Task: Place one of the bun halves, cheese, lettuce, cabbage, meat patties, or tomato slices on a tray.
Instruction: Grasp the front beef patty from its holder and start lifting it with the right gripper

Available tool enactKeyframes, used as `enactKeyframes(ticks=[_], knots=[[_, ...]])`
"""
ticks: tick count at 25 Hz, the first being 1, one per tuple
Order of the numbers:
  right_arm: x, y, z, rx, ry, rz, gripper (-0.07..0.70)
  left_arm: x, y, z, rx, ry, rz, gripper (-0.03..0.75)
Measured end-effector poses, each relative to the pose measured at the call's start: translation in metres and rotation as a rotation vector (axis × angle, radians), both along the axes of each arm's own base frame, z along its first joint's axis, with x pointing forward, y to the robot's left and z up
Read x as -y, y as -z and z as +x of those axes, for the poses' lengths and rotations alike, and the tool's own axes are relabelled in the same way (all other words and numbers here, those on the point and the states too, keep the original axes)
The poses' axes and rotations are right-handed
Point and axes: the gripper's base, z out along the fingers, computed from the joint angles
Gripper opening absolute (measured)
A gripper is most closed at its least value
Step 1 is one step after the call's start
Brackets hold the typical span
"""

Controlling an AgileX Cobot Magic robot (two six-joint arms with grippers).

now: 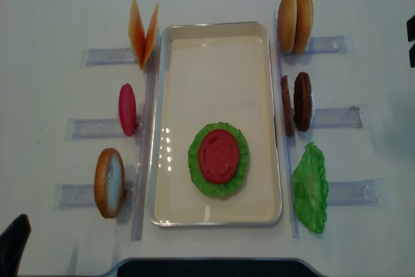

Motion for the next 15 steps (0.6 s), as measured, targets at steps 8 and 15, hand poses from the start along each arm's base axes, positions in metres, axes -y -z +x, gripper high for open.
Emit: enactKeyframes(ticks=[8,15], knots=[[0.0,0.0,0.047,-0.01,0.027,0.009,0.414,0.0,0.0,0.0,0.0,0.0,0.0,0.62],[-0.01,-0.001,0.05,-0.018,0.075,0.034,0.414,0.0,0.0,0.0,0.0,-0.001,-0.001,0.559]])
